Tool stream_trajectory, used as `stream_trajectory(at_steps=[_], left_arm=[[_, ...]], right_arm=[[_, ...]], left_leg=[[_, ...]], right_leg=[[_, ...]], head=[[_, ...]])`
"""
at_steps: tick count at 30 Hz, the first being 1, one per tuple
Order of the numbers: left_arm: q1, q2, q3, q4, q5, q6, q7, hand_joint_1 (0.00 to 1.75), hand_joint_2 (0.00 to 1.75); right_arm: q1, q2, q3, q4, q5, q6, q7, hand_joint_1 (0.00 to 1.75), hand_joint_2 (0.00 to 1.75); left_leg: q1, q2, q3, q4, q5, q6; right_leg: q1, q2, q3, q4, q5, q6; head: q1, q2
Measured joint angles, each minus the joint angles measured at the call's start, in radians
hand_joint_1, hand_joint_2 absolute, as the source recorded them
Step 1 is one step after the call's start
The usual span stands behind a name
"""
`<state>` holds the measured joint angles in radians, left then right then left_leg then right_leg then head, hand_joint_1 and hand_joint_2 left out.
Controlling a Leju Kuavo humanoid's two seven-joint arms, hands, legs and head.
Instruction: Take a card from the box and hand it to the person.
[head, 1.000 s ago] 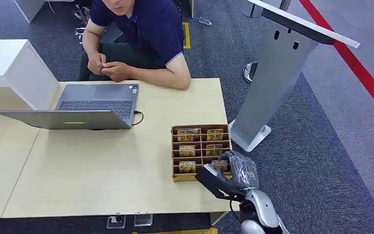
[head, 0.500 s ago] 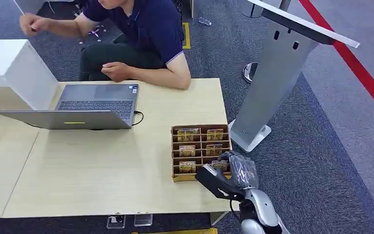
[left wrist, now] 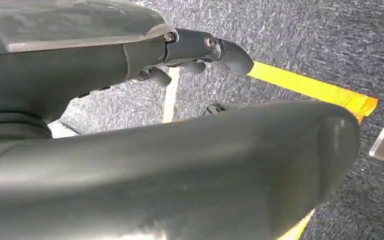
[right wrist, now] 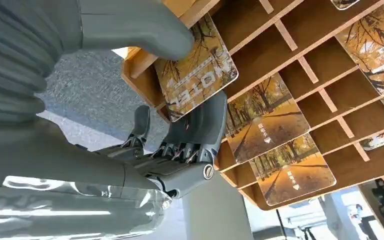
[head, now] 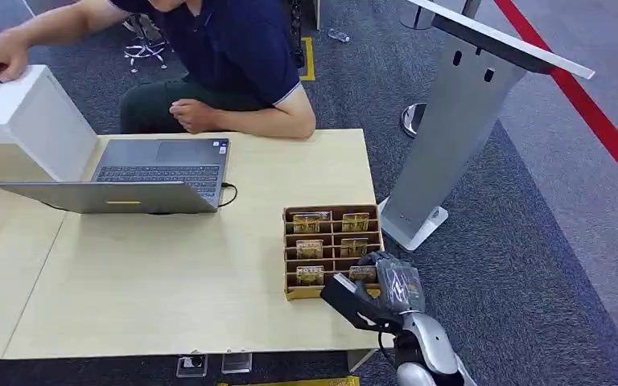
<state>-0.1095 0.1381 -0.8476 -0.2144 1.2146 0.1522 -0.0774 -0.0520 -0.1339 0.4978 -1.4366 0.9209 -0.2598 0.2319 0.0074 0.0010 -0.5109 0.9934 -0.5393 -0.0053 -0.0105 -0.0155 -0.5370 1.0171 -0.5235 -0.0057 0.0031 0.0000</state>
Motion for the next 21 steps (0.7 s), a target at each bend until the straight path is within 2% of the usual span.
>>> stream_trajectory(at_steps=[21], left_arm=[[0.0, 0.0, 0.0, 0.0, -0.003, 0.0, -0.001, 0.0, 0.0]], right_arm=[[0.0, 0.0, 0.0, 0.0, 0.0, 0.0, 0.0, 1.75, 1.75]], left_leg=[[0.0, 0.0, 0.0, 0.0, 0.0, 0.0]], right_leg=[[0.0, 0.0, 0.0, 0.0, 0.0, 0.0]], head=[[-0.001, 0.0]])
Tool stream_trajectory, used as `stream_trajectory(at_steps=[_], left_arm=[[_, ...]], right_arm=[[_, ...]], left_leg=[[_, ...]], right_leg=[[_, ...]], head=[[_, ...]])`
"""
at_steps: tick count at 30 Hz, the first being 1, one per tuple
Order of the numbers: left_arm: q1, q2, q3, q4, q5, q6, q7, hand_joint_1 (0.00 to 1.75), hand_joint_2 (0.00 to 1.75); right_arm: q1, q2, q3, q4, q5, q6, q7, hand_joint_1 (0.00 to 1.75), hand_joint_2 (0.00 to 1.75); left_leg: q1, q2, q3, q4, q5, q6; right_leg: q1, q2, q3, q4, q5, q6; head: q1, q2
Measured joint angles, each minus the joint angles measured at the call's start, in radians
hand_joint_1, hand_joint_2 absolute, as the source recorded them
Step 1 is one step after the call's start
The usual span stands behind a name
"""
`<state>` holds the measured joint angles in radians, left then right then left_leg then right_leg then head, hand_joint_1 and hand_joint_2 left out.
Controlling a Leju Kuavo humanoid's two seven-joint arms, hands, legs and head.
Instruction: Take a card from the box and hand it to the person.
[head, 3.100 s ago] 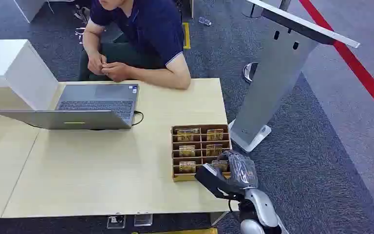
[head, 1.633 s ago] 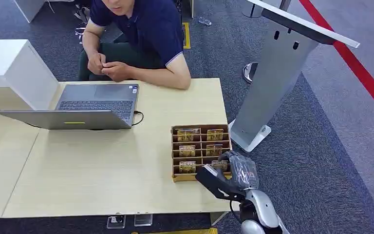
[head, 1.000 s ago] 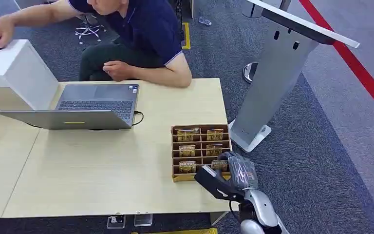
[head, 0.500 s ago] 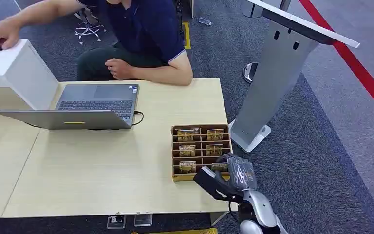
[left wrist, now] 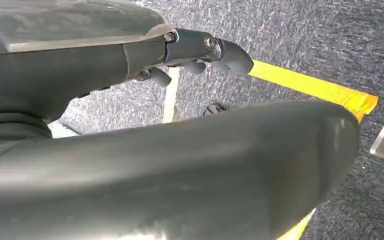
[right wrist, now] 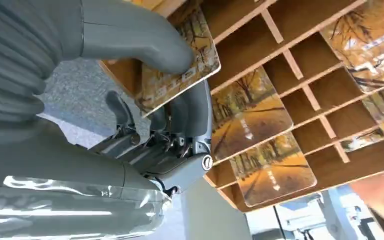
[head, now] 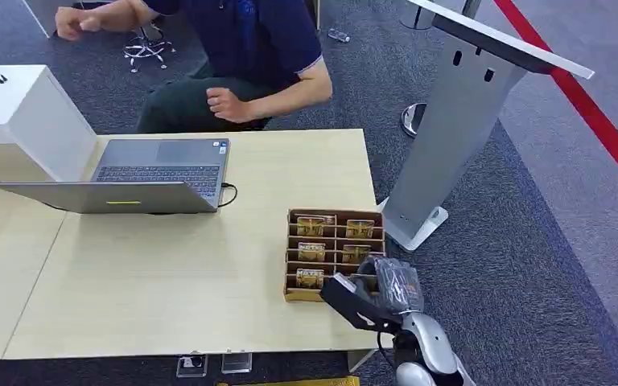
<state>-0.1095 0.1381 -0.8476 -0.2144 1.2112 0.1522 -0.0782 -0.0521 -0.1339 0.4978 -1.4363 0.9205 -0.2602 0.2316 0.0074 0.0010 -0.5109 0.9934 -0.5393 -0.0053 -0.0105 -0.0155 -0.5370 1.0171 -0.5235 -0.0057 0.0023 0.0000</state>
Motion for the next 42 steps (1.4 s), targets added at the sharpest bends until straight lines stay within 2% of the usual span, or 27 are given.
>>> stream_trajectory(at_steps=[14, 20, 24, 27, 31, 38, 42], left_arm=[[0.0, 0.0, 0.0, 0.0, -0.011, 0.034, -0.013, 0.0, 0.0], [0.0, 0.0, 0.0, 0.0, -0.006, 0.021, -0.016, 0.0, 0.0], [0.0, 0.0, 0.0, 0.0, -0.019, 0.006, -0.021, 0.0, 0.0], [-0.001, 0.0, 0.0, 0.0, -0.024, 0.002, -0.029, 0.0, 0.0], [-0.002, 0.0, -0.001, 0.0, -0.03, 0.0, -0.031, 0.0, 0.0], [-0.002, 0.0, -0.004, 0.0, -0.045, -0.003, -0.029, 0.0, 0.0], [-0.002, 0.0, -0.006, 0.0, -0.045, -0.003, -0.029, 0.0, 0.0]], right_arm=[[-0.001, 0.0, 0.001, -0.004, -0.013, -0.001, -0.027, 1.75, 1.75], [-0.027, 0.008, 0.003, -0.053, -0.029, 0.019, -0.097, 1.75, 1.75], [-0.098, 0.034, 0.007, -0.084, -0.029, 0.057, -0.167, 1.75, 1.75], [-0.163, 0.057, 0.014, -0.082, -0.029, 0.066, -0.193, 1.75, 1.75], [-0.266, 0.101, 0.035, -0.043, -0.035, 0.034, -0.233, 1.75, 1.75], [-0.456, 0.182, 0.065, 0.132, -0.008, -0.106, -0.29, 1.75, 1.75], [-0.519, 0.219, 0.081, 0.227, 0.003, -0.149, -0.309, 1.75, 1.75]], left_leg=[[0.0, 0.0, 0.0, 0.0, 0.0, 0.0], [0.0, 0.0, -0.001, 0.0, 0.0, 0.0], [0.0, 0.0, 0.0, 0.0, 0.001, 0.0], [0.0, 0.0, 0.0, 0.0, 0.001, 0.0], [0.0, 0.0, -0.001, 0.0, 0.001, 0.0], [0.0, 0.0, -0.001, 0.0, 0.002, 0.0], [0.0, 0.0, -0.002, 0.0, 0.002, 0.0]], right_leg=[[0.0, 0.0, 0.0, 0.0, 0.0, 0.0], [0.0, 0.0, 0.0, 0.0, 0.0, 0.0], [0.0, 0.0, 0.0, 0.001, 0.0, 0.0], [0.0, 0.0, 0.0, 0.001, 0.0, 0.0], [0.0, 0.0, 0.0, 0.001, 0.001, -0.001], [0.0, 0.0, 0.0, 0.002, 0.001, -0.001], [0.0, 0.0, -0.001, 0.002, 0.001, -0.001]], head=[[0.0, 0.0], [0.0, 0.0], [0.0, 0.0], [0.0, 0.0], [-0.002, 0.0], [-0.001, 0.0], [0.0, 0.0]])
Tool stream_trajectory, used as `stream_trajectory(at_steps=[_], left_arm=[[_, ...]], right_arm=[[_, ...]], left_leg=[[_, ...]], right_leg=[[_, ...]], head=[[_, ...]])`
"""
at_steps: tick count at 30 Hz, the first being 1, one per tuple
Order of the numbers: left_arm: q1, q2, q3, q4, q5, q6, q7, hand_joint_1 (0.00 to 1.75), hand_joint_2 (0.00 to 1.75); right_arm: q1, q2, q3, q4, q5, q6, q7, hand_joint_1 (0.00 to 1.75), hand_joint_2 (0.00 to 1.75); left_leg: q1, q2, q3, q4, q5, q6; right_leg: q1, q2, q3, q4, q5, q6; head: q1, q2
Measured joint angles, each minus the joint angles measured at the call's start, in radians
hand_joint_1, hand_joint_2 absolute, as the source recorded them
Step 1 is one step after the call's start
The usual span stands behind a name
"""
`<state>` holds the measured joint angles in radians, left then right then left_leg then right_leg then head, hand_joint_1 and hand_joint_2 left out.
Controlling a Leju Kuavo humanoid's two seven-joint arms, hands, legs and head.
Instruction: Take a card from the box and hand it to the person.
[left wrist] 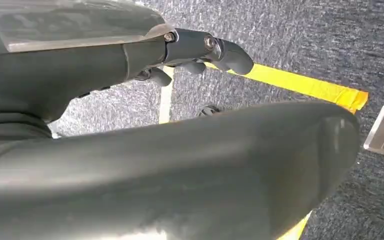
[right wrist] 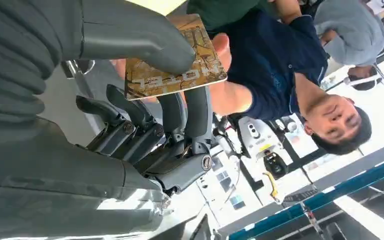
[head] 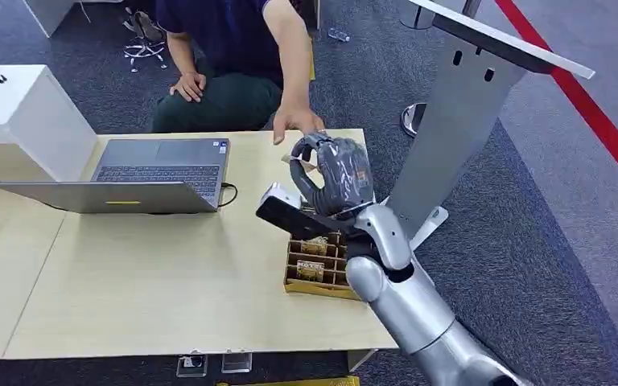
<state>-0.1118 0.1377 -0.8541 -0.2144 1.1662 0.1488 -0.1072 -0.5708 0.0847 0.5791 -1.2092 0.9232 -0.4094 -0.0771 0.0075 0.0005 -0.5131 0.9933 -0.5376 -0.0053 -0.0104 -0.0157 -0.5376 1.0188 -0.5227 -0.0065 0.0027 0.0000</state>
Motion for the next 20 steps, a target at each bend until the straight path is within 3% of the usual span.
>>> stream_trajectory(at_steps=[6, 14, 15, 18, 19, 20], left_arm=[[0.0, 0.0, -0.005, 0.0, 0.004, 0.001, 0.0, 0.0, 0.0], [0.001, 0.0, -0.008, 0.0, 0.005, -0.003, -0.002, 0.0, 0.0], [0.001, 0.0, -0.009, 0.0, 0.005, -0.005, -0.002, 0.0, 1.75], [0.001, 0.0, -0.015, 0.0, -0.005, -0.007, -0.003, 0.0, 1.75], [0.001, 0.0, -0.016, 0.0, -0.007, -0.007, -0.004, 0.0, 0.0], [0.002, 0.0, -0.018, 0.0, -0.009, -0.007, -0.004, 0.0, 0.0]], right_arm=[[-0.102, 0.068, 0.024, 0.185, 0.033, -0.094, -0.03, 1.75, 1.75], [-0.185, 0.147, 0.051, 0.398, 0.094, -0.191, -0.015, 1.75, 1.75], [-0.19, 0.153, 0.053, 0.417, 0.103, -0.203, -0.009, 0.0, 1.75], [-0.203, 0.168, 0.06, 0.474, 0.134, -0.239, 0.005, 0.0, 1.75], [-0.204, 0.17, 0.061, 0.486, 0.138, -0.248, 0.006, 0.0, 1.75], [-0.205, 0.172, 0.062, 0.496, 0.144, -0.254, 0.007, 0.0, 1.75]], left_leg=[[0.0, 0.0, 0.0, 0.0, 0.0, 0.0], [0.0, 0.0, 0.0, 0.0, 0.0, 0.0], [0.0, 0.0, 0.0, 0.0, 0.0, 0.0], [0.0, 0.0, 0.0, 0.0, 0.0, 0.0], [0.0, 0.0, 0.0, 0.0, 0.0, 0.0], [0.0, 0.0, 0.0, 0.0, 0.0, 0.0]], right_leg=[[0.0, 0.0, -0.001, 0.0, 0.0, 0.0], [0.0, 0.0, -0.001, 0.0, 0.0, 0.0], [0.0, 0.0, -0.001, 0.0, 0.0, 0.0], [0.0, 0.0, -0.001, 0.0, 0.0, 0.0], [0.0, 0.0, -0.001, 0.0, 0.0, 0.0], [0.0, 0.0, -0.001, 0.0, 0.0, 0.0]], head=[[-0.001, 0.0], [-0.001, 0.0], [-0.001, 0.0], [0.0, 0.0], [0.0, 0.0], [0.0, 0.0]])
